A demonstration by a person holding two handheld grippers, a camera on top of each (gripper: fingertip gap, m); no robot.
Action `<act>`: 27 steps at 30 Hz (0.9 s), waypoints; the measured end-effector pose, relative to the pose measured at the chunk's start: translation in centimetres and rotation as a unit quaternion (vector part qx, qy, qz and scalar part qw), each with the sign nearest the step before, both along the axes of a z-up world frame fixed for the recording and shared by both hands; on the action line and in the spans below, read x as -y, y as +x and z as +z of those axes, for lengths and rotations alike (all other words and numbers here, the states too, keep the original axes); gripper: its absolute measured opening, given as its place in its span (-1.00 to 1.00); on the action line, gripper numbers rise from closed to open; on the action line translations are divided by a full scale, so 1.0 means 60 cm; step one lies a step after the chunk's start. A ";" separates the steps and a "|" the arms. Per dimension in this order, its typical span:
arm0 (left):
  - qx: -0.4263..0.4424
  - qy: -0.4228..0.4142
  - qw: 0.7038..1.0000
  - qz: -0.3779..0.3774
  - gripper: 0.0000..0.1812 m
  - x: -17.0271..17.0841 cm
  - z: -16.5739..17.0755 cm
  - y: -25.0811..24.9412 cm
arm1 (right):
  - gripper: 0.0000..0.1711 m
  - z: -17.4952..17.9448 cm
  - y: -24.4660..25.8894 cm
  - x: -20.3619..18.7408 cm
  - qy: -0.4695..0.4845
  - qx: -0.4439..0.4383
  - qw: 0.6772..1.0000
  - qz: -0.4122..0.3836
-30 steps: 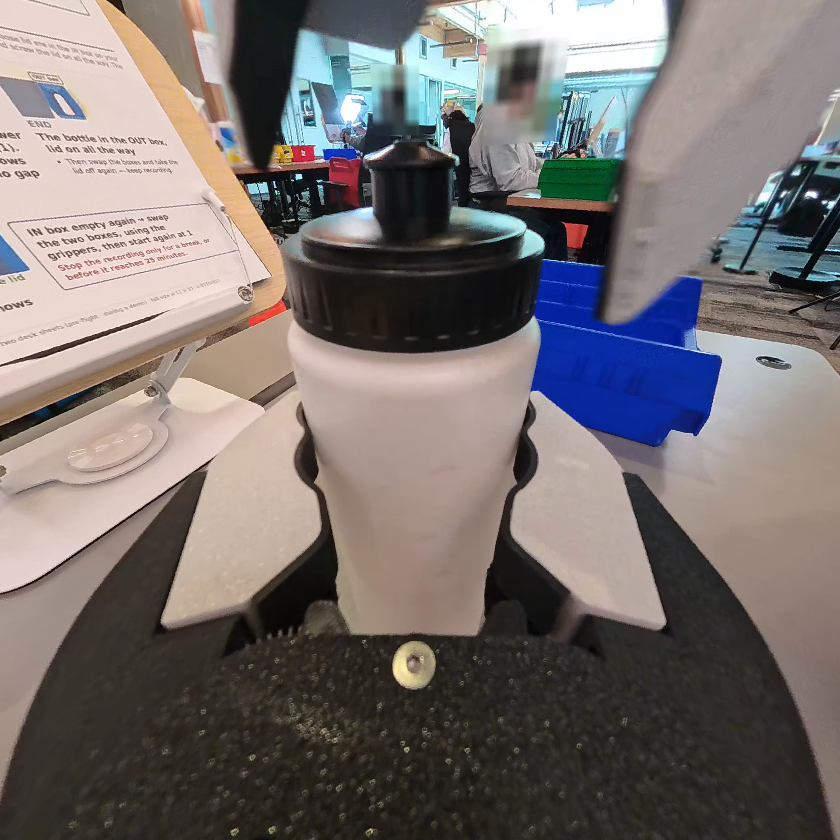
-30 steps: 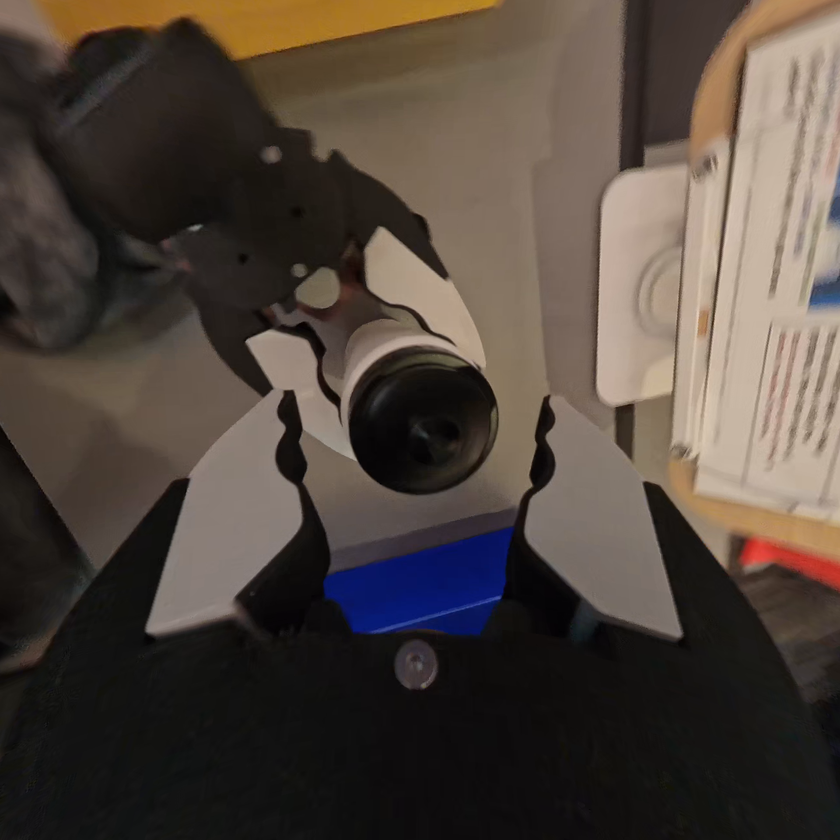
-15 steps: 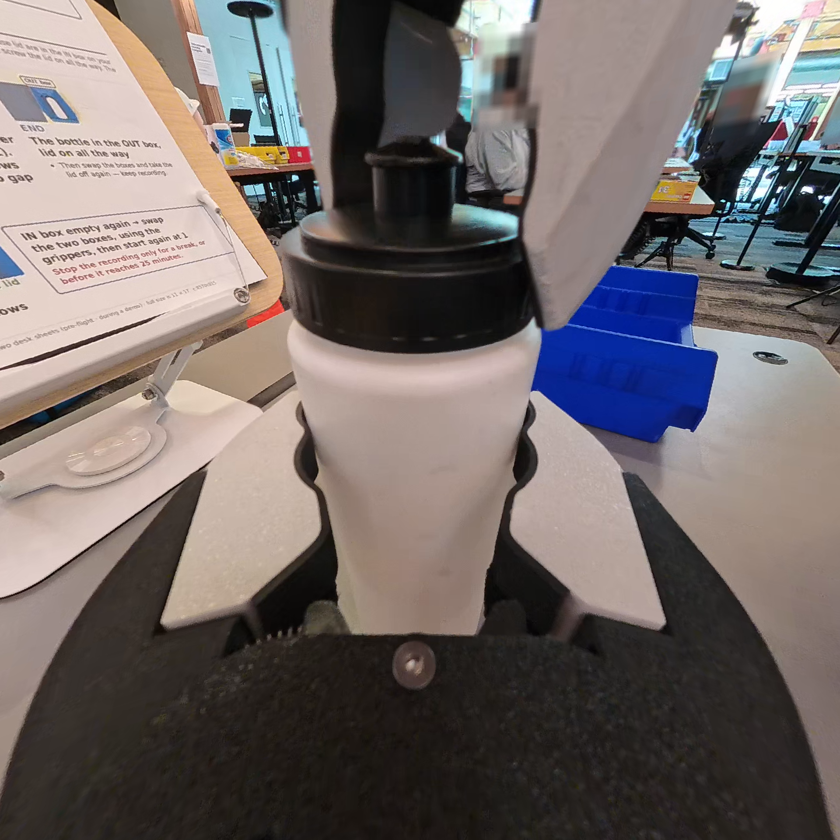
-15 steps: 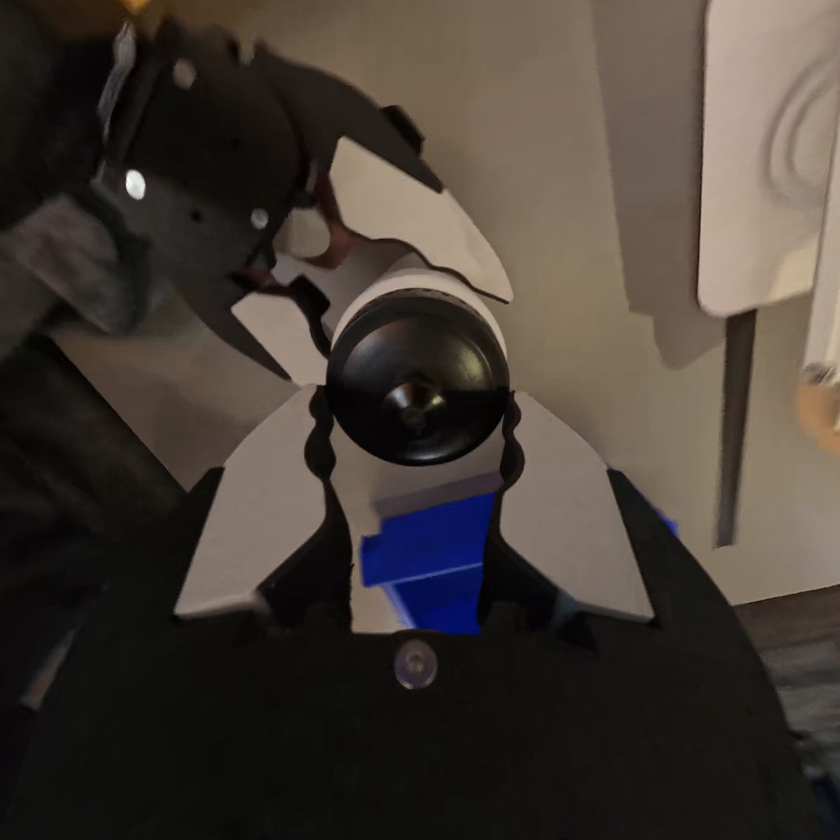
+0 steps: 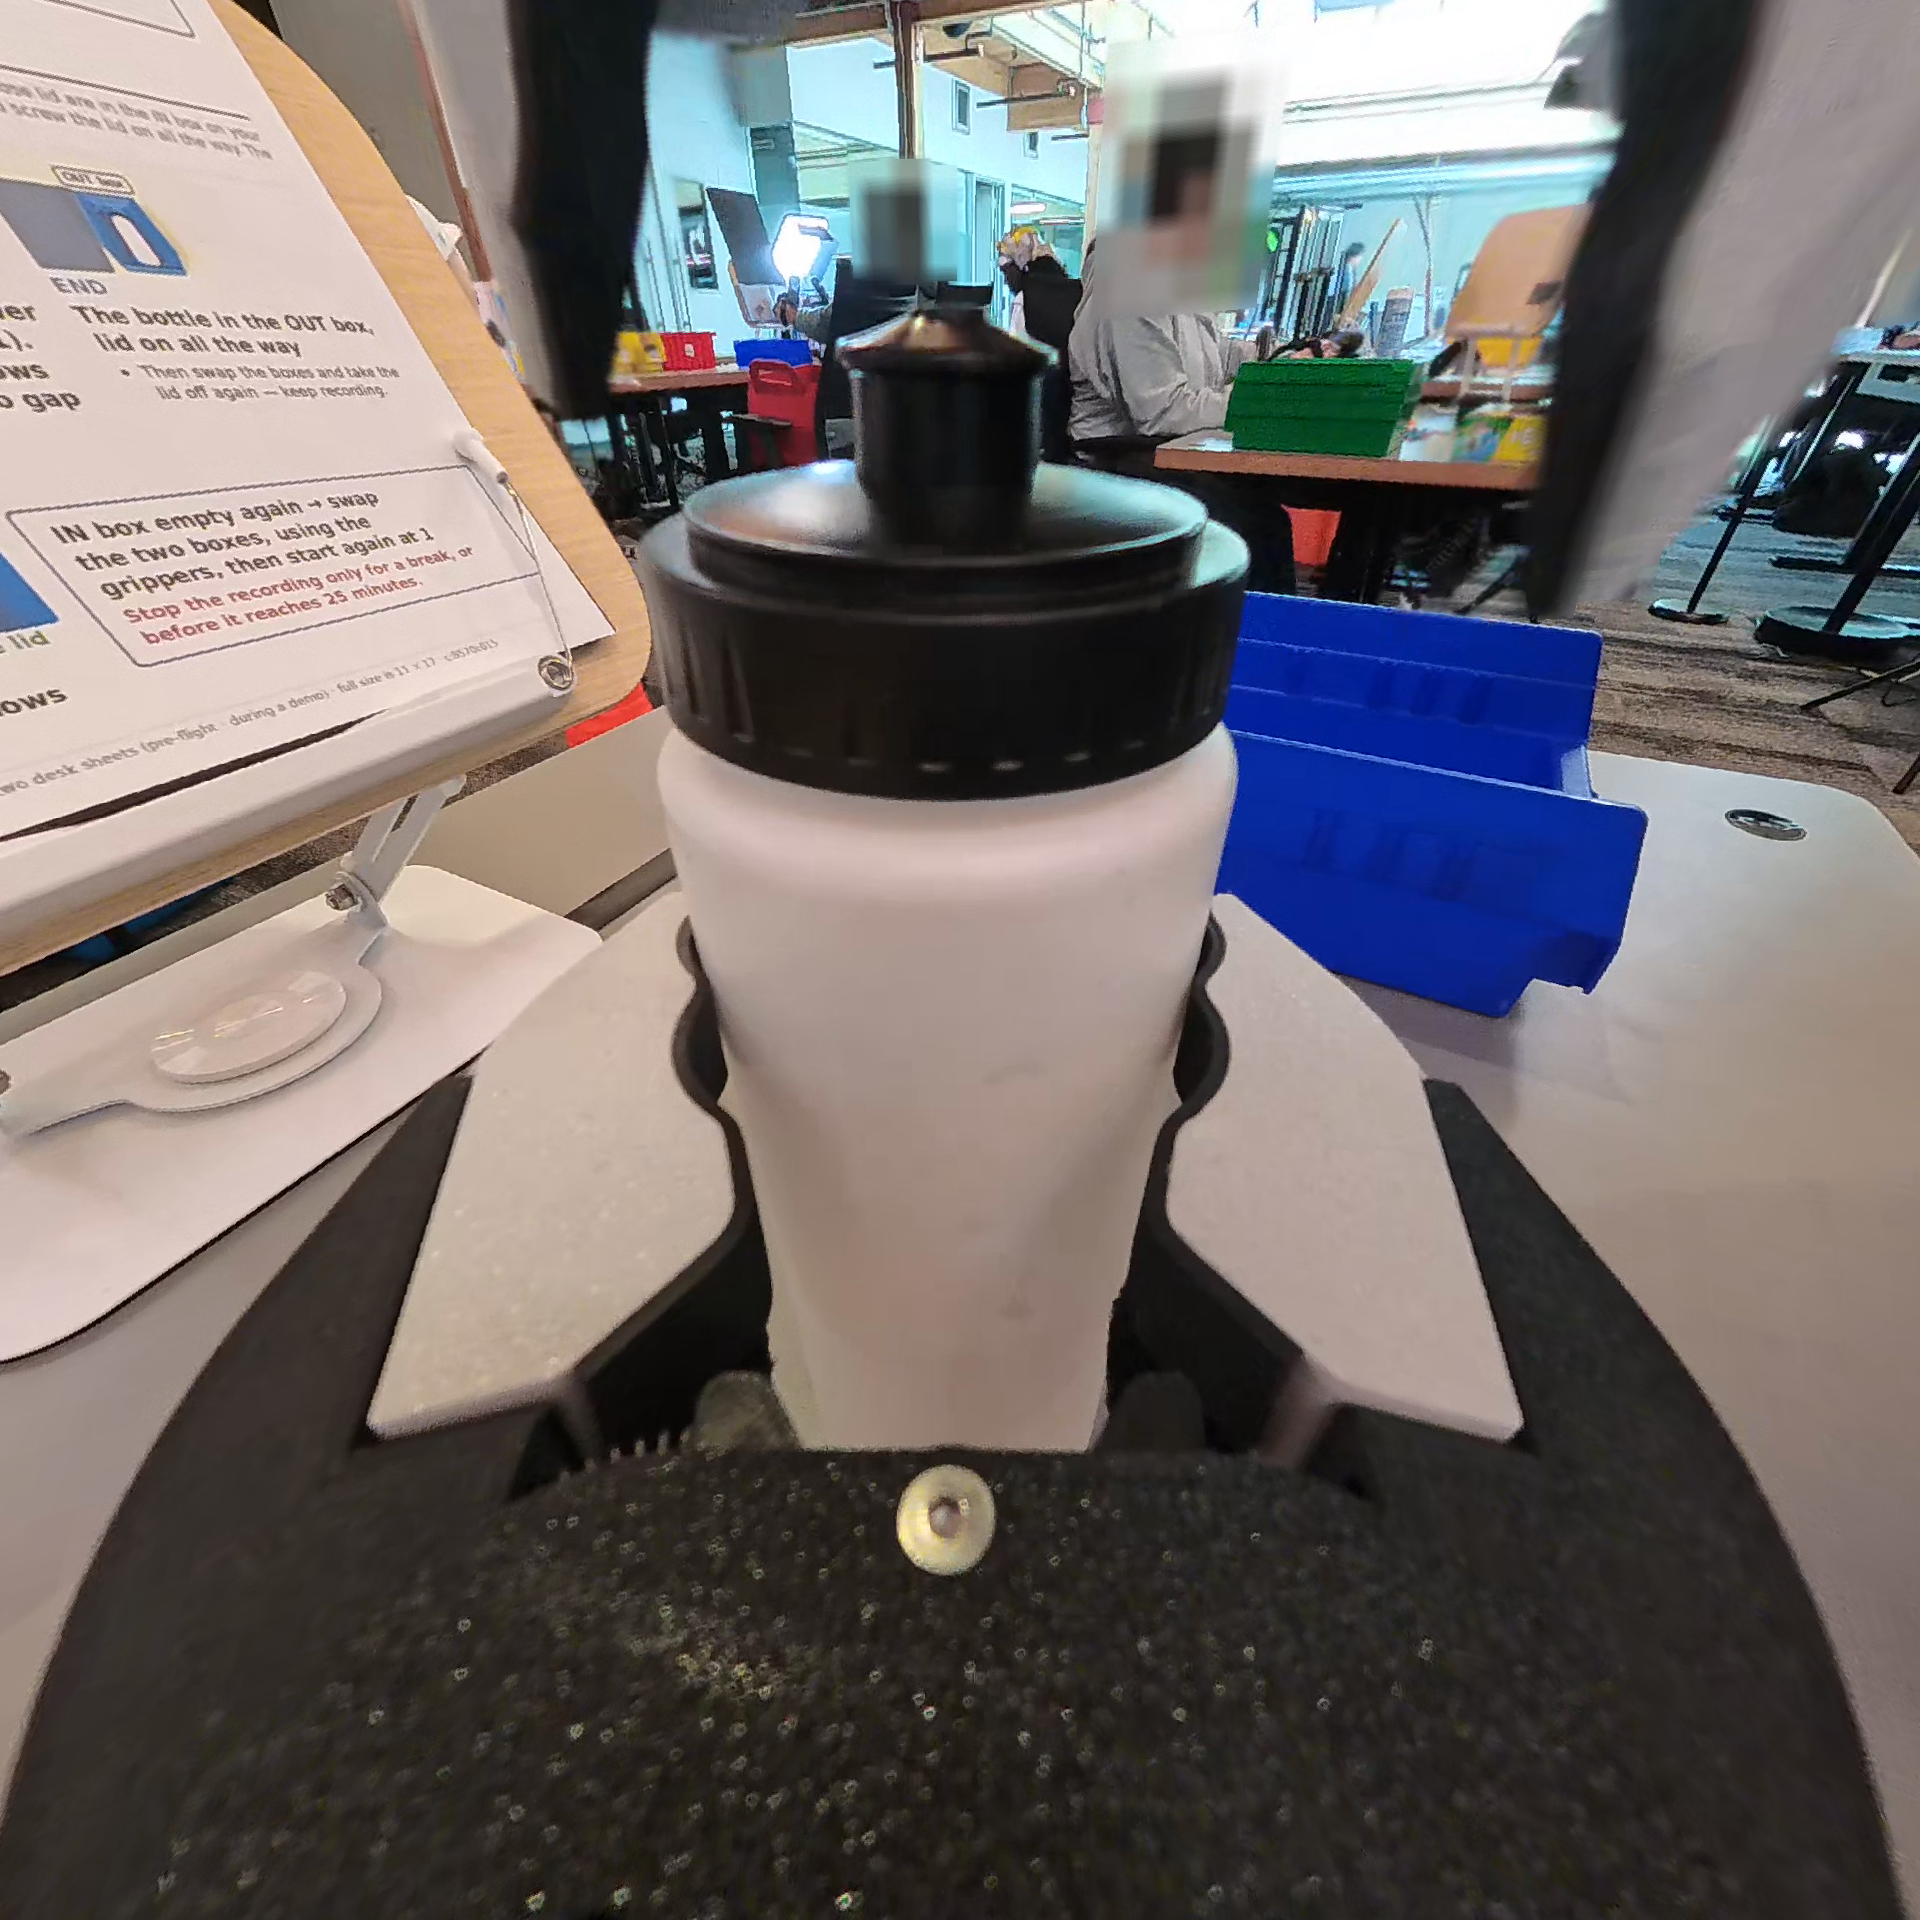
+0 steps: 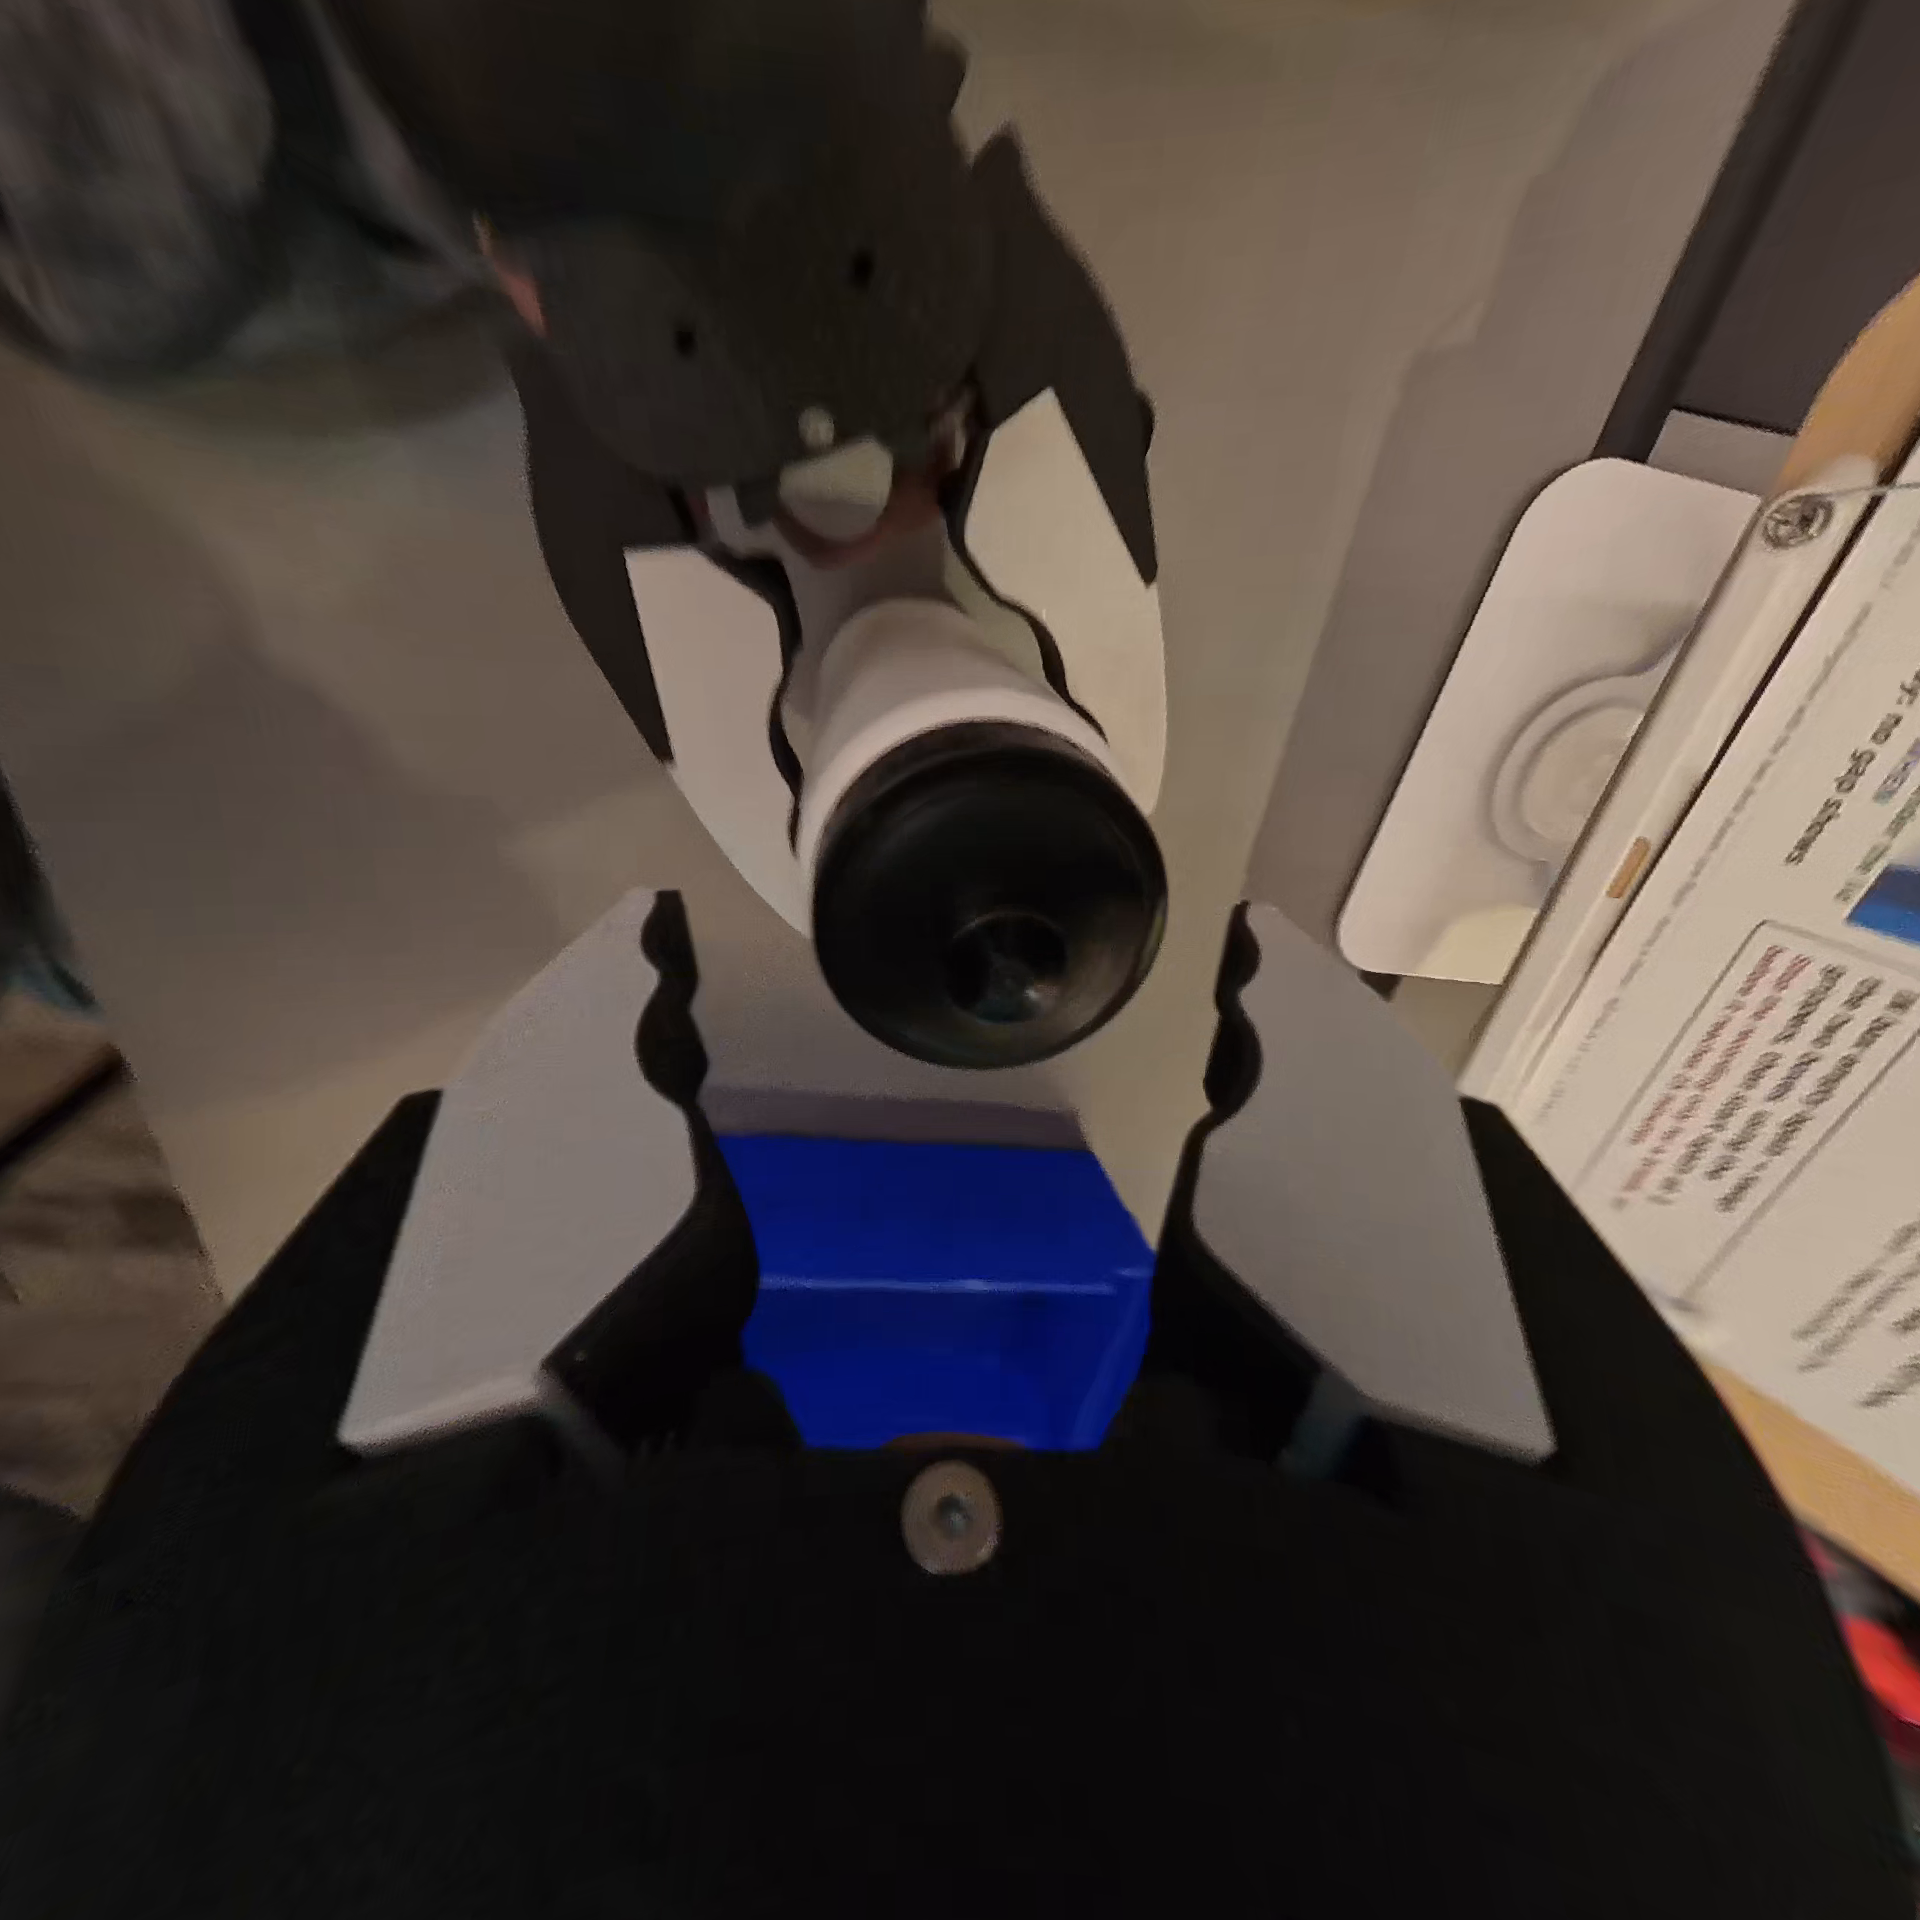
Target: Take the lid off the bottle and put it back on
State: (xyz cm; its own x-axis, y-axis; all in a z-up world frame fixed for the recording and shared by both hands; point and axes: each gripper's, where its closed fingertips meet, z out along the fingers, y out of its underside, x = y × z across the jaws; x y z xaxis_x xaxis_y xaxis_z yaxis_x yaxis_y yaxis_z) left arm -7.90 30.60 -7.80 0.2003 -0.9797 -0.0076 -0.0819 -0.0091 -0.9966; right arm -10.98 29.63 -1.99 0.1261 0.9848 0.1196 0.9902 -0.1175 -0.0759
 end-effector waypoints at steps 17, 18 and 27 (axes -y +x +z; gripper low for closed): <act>-0.002 0.003 1.000 0.005 -0.05 0.001 0.000 0.000 | -0.15 -0.025 0.001 -0.019 0.039 -0.054 0.921 -0.383; -0.002 0.003 1.000 0.004 -0.05 0.001 0.000 0.000 | -0.15 -0.025 0.001 -0.018 0.035 -0.045 0.928 -0.368; 0.002 -0.002 1.000 0.000 -0.05 0.000 0.000 0.001 | -0.16 -0.024 0.003 -0.015 0.007 0.055 0.998 0.003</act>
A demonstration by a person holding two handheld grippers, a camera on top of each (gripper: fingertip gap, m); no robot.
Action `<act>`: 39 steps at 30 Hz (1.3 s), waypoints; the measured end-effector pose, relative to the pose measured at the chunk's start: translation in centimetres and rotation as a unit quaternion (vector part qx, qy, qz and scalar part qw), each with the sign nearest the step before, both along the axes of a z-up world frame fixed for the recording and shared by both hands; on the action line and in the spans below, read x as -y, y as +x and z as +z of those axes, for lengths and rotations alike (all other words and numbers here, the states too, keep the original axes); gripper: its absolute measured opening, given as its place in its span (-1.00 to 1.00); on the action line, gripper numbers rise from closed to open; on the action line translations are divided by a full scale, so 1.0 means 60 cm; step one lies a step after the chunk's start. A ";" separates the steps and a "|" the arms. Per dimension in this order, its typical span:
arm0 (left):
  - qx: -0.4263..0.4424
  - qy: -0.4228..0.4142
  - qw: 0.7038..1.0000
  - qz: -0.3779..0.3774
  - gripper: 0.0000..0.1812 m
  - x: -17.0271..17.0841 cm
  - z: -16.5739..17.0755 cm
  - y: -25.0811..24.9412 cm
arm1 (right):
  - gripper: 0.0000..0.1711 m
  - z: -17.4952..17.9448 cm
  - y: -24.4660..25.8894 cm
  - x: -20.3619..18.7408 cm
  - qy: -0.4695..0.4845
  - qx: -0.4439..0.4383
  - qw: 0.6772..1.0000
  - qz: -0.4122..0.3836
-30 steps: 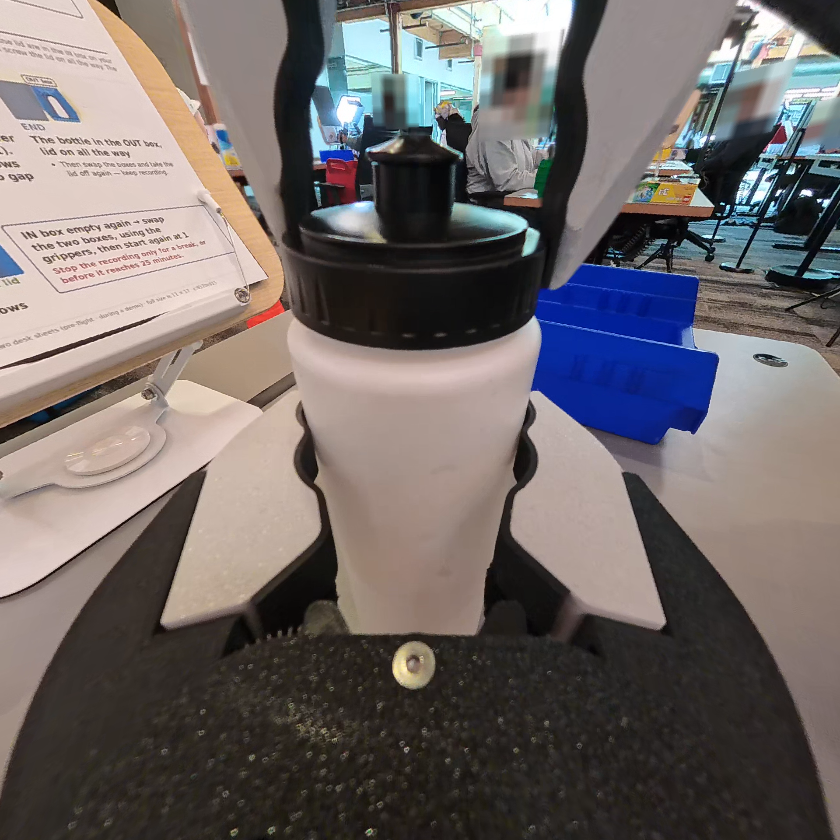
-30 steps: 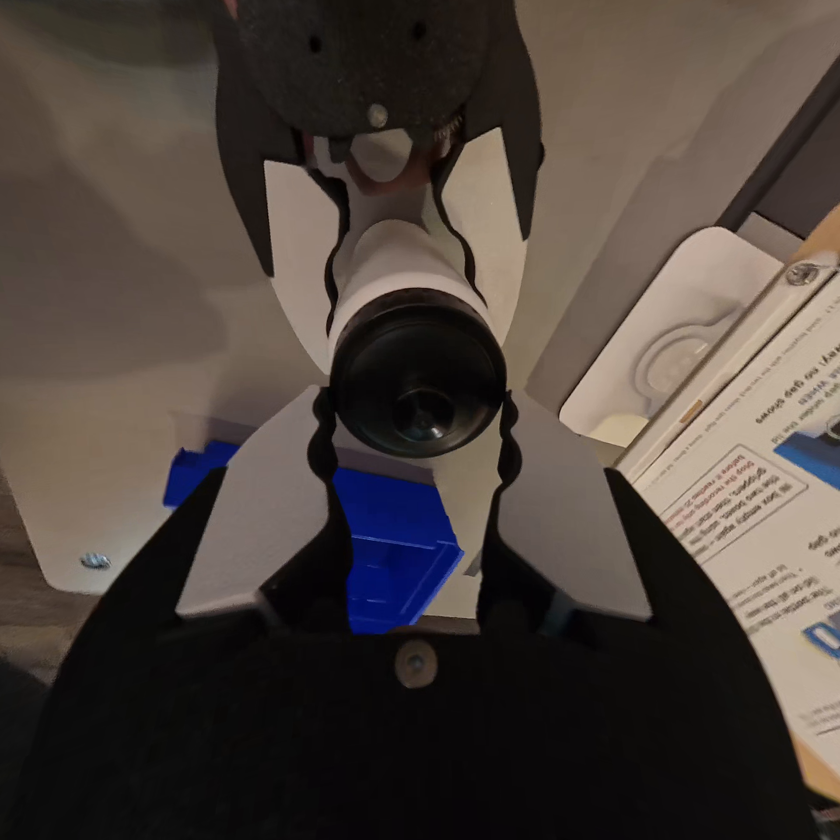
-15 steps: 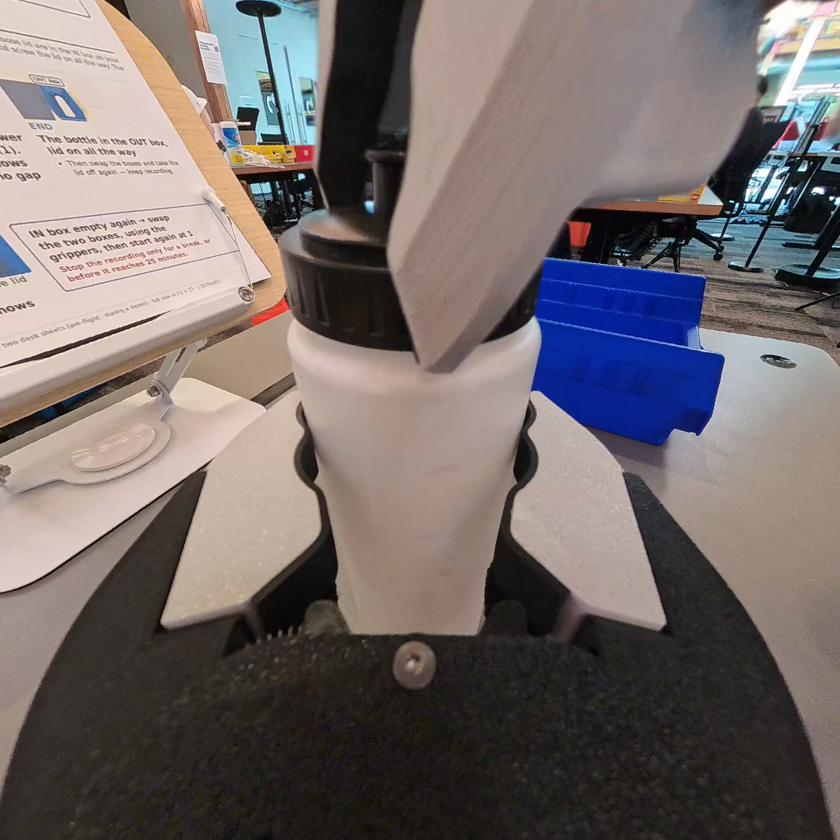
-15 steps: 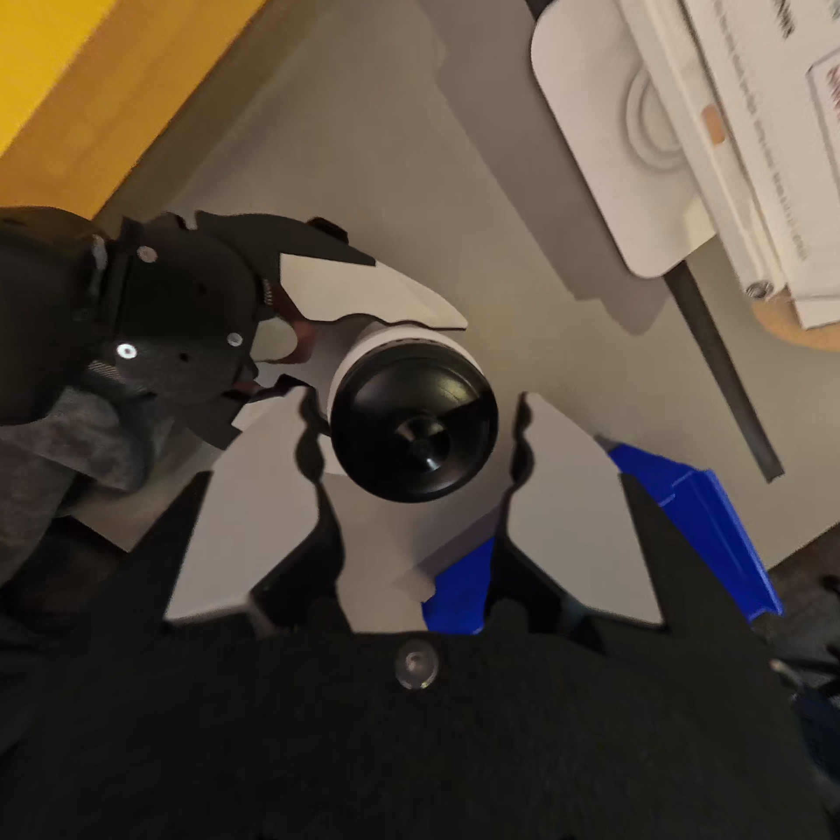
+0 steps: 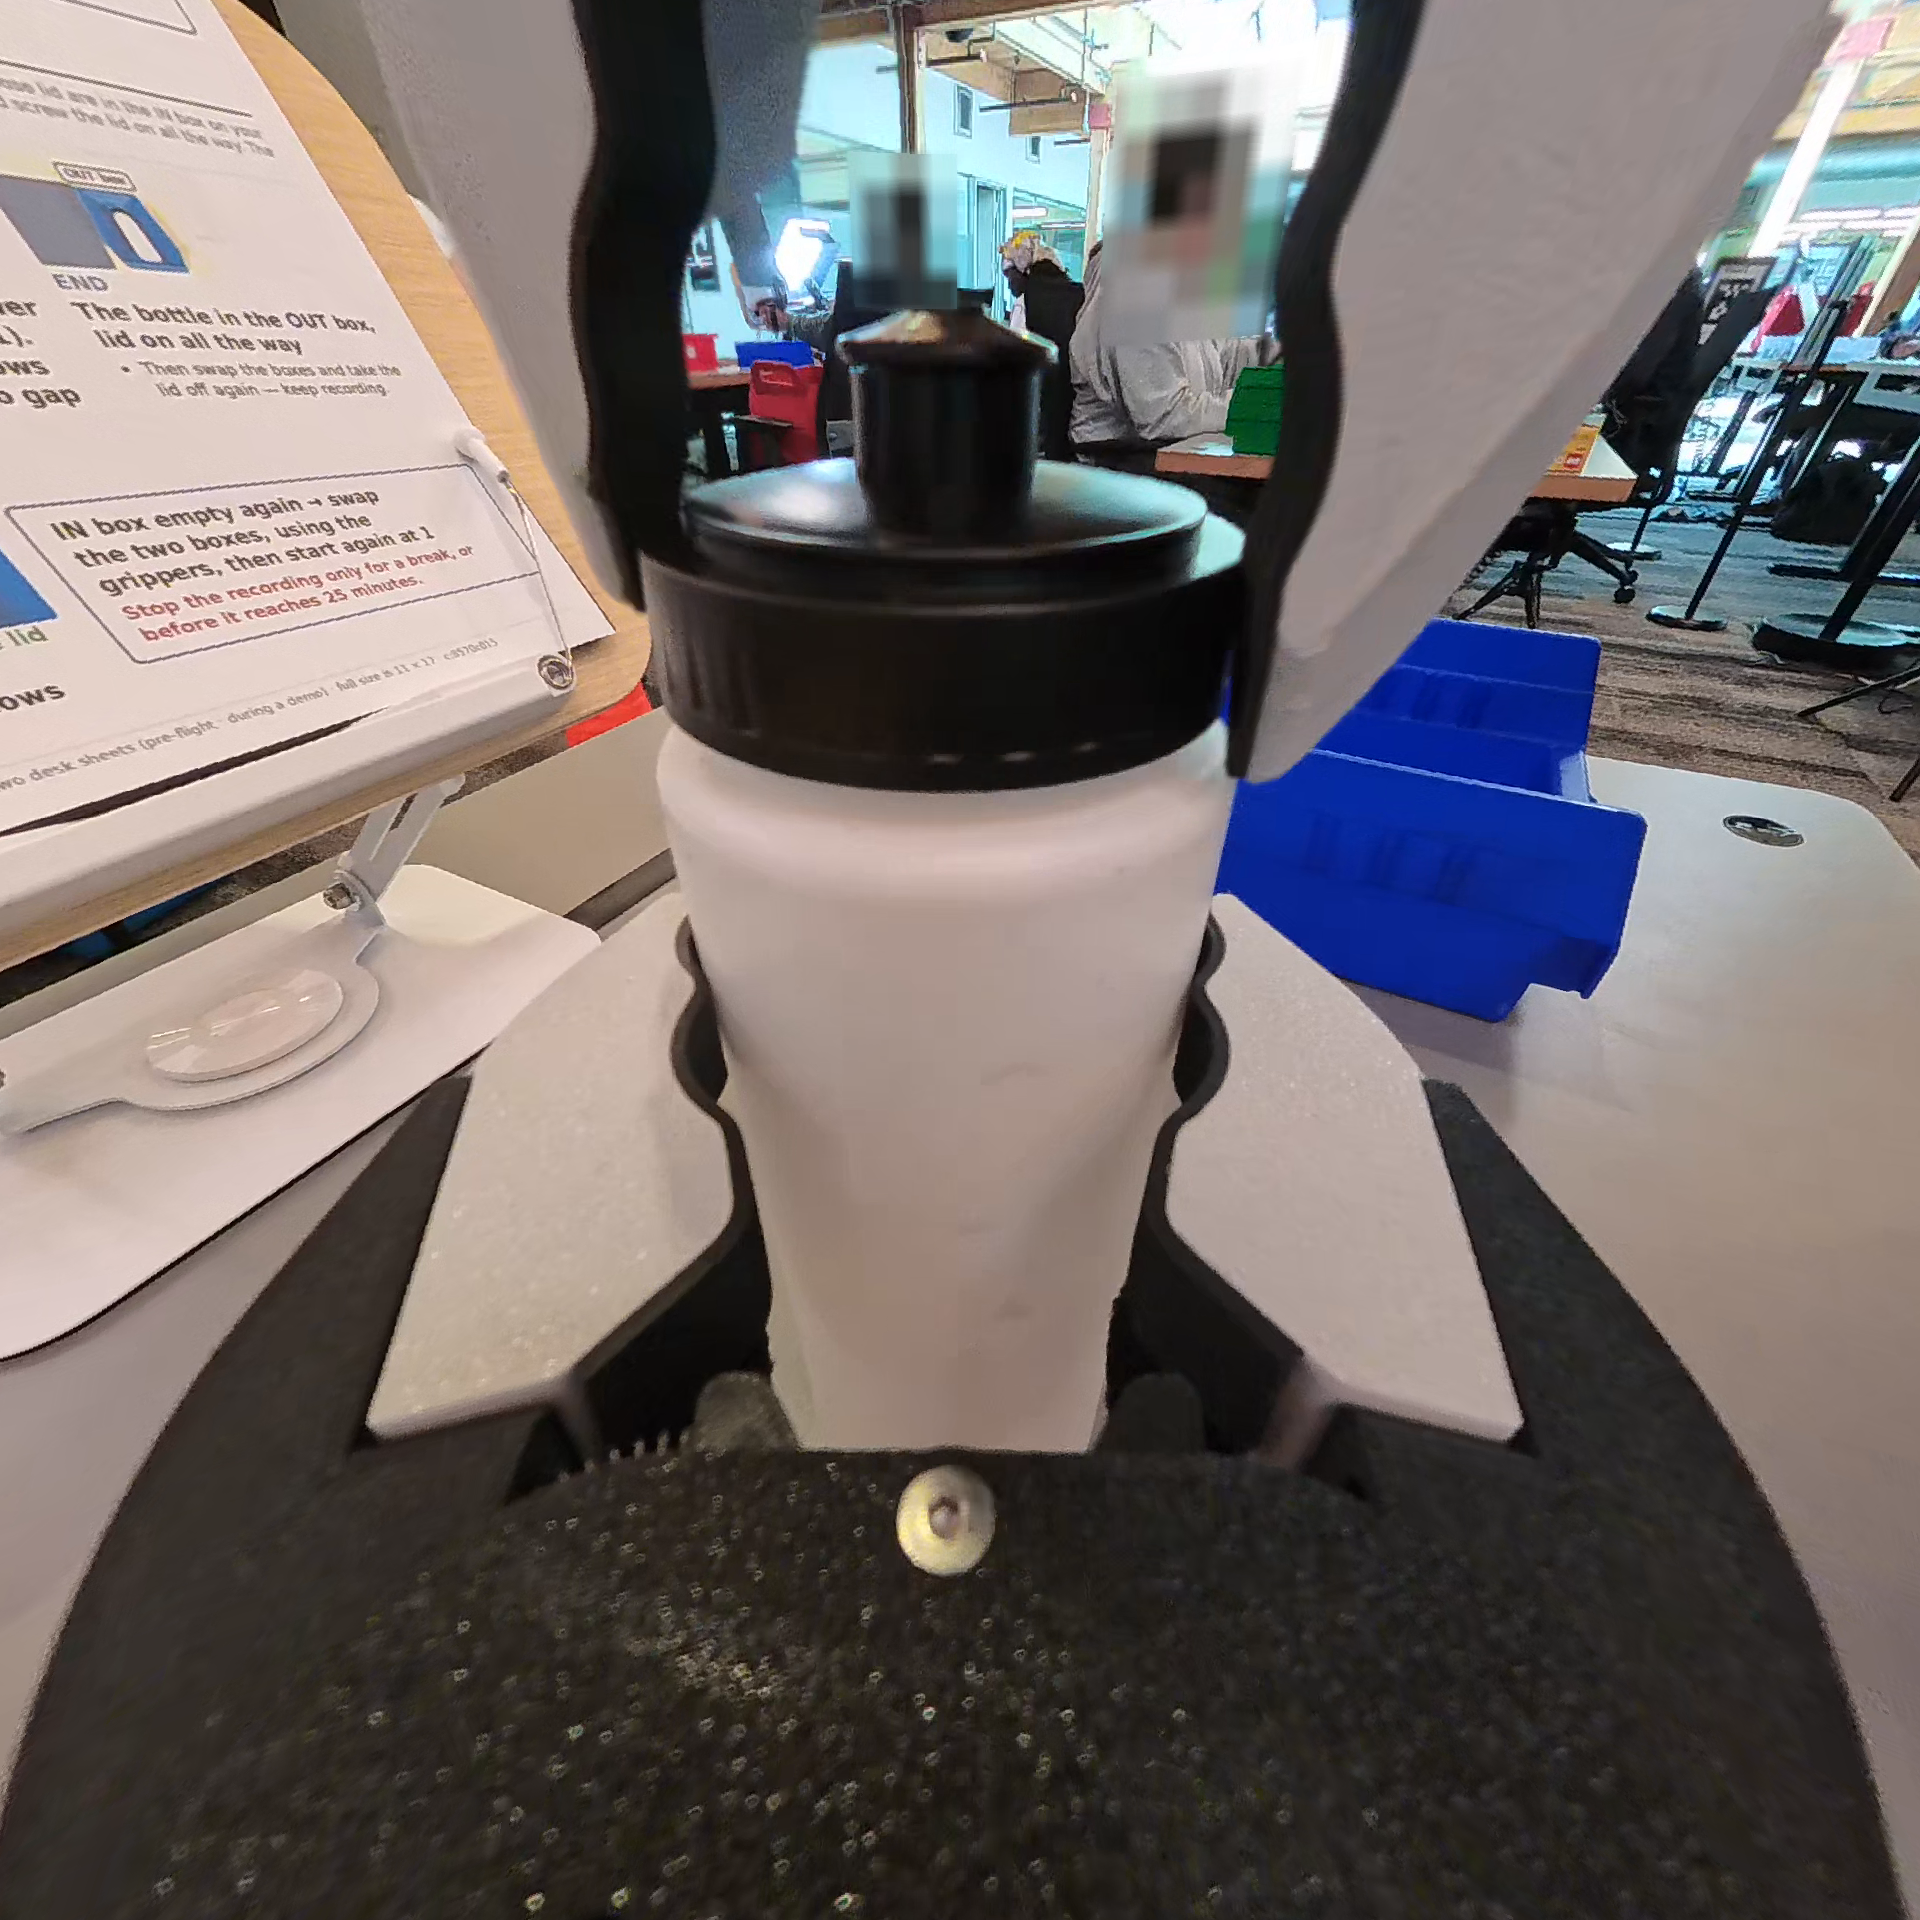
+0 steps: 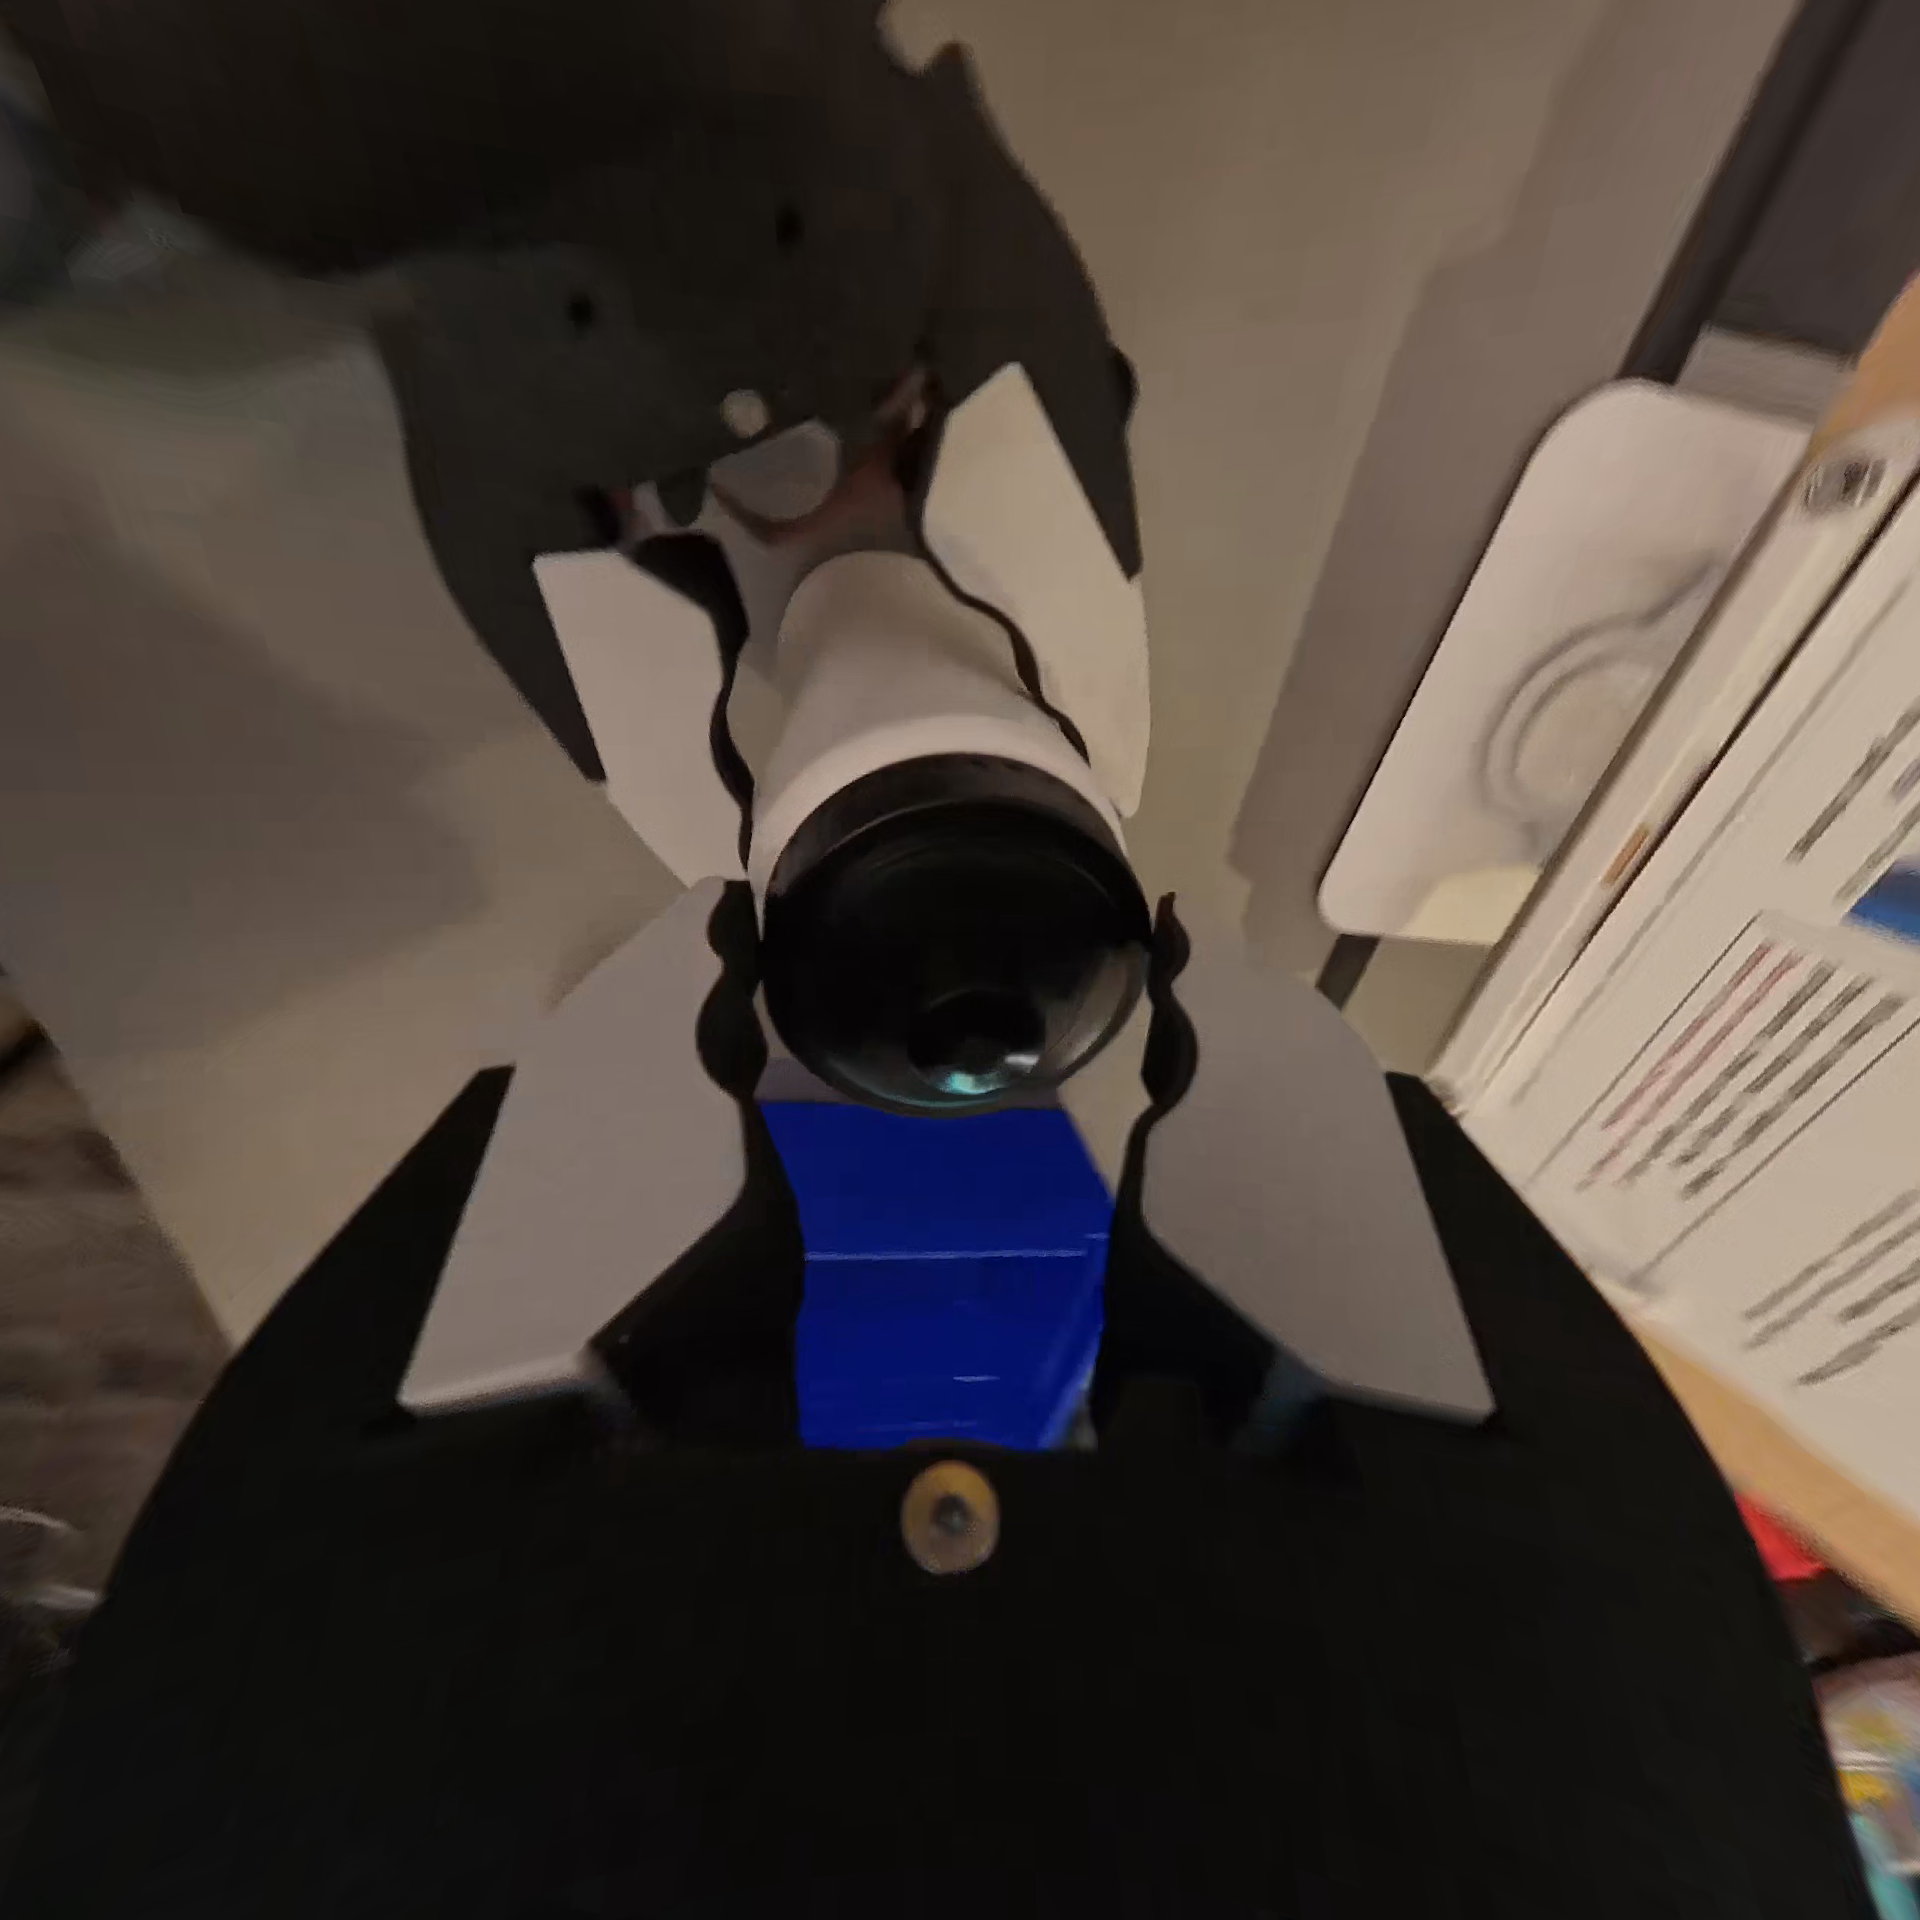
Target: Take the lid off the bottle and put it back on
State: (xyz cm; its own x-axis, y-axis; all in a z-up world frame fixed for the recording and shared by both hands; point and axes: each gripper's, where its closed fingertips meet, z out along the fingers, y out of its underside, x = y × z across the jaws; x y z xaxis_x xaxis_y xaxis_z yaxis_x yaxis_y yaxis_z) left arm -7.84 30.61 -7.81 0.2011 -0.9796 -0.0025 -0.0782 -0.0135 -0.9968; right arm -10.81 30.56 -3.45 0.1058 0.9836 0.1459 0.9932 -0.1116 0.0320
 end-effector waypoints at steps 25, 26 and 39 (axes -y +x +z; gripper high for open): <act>-0.005 0.003 1.000 0.016 -0.05 -0.001 -0.001 -0.003 | 0.05 0.012 0.013 -0.001 0.082 -0.166 0.883 -0.431; -0.005 0.003 1.000 0.017 -0.05 -0.001 -0.001 -0.003 | 0.00 0.007 0.014 -0.002 0.083 -0.156 0.883 -0.434; -0.003 0.006 1.000 -0.006 -0.06 0.006 0.000 0.001 | -0.17 0.005 0.017 0.007 0.004 -0.028 1.000 0.013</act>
